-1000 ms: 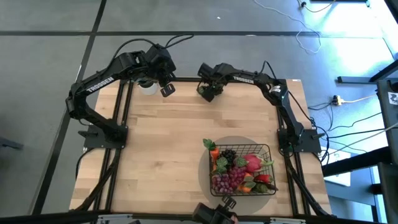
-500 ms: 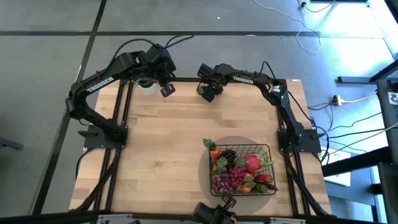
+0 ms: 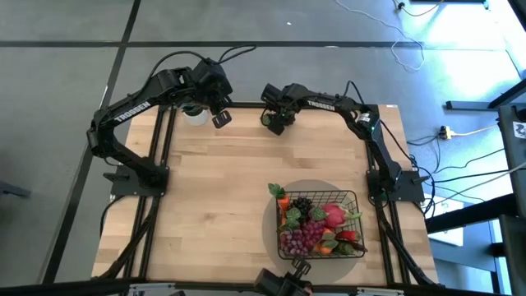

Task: Build produce basket
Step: Put the black grapes into the wire basket

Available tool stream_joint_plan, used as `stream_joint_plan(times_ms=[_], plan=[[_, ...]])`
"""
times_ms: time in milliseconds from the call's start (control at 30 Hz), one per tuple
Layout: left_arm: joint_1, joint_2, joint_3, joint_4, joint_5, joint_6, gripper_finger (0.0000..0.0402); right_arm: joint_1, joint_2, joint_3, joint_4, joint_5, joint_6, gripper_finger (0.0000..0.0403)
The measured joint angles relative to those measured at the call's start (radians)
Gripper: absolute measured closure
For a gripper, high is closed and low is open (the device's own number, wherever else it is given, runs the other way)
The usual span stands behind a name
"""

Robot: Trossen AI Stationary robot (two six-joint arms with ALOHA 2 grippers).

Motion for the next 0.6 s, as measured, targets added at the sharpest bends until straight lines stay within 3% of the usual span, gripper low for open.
stream_joint_plan(times_ms=[600], plan=[[0.0, 0.0, 0.0, 0.0, 0.0, 0.002, 0.0336, 0.03, 0.001, 0.174, -0.219, 0.001, -0.043, 0.0403]])
